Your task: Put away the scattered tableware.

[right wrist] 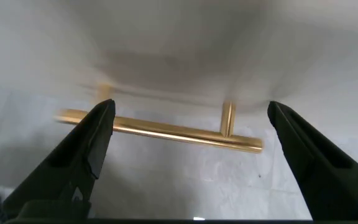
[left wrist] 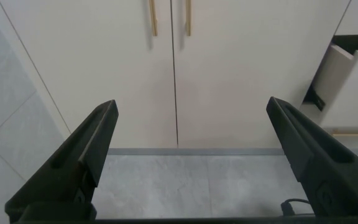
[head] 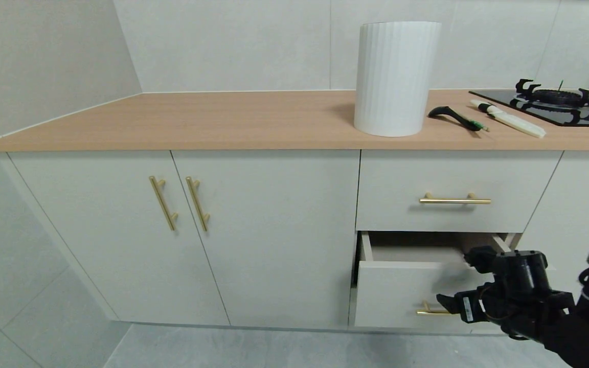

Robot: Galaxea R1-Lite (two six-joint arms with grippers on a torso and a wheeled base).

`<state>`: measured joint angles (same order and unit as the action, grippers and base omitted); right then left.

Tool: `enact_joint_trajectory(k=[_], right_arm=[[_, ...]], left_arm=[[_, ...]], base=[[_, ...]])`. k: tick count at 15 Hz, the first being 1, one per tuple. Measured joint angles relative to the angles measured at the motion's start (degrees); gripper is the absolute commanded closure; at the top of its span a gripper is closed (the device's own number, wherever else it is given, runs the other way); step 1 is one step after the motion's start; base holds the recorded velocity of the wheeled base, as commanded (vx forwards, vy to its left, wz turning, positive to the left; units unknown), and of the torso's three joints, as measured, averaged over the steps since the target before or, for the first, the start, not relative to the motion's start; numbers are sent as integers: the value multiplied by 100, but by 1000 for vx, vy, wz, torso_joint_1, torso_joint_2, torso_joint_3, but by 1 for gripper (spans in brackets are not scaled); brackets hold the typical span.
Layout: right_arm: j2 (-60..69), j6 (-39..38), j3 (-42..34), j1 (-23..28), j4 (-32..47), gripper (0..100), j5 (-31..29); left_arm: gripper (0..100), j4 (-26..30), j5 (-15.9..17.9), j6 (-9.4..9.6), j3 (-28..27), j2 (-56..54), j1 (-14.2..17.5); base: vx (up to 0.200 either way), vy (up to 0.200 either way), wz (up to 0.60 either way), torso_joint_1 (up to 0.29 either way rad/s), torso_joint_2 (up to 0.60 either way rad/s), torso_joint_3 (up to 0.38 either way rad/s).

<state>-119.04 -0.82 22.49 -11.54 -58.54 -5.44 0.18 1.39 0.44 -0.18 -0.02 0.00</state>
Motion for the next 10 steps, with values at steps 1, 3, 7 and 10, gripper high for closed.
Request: enact_joint_trajectory(k=[1, 3, 7, 10], right_arm=[[446, 11, -15, -74, 345, 0, 20], [1292, 16, 40, -215, 867, 0, 27], [1965, -211, 234, -311, 972, 0, -11], [1747, -317, 308, -319, 555, 0, -195]], left_arm=[[0, 2, -2, 0, 0, 0, 0], [0, 0, 0, 0, 0, 0, -2], [0, 0, 2, 0, 0, 0, 0], [0, 0, 0, 0, 0, 0, 0]], base=[[0, 0, 0, 0, 0, 0], [0, 0, 0, 0, 0, 0], [0, 0, 0, 0, 0, 0], [0, 0, 0, 0, 0, 0]])
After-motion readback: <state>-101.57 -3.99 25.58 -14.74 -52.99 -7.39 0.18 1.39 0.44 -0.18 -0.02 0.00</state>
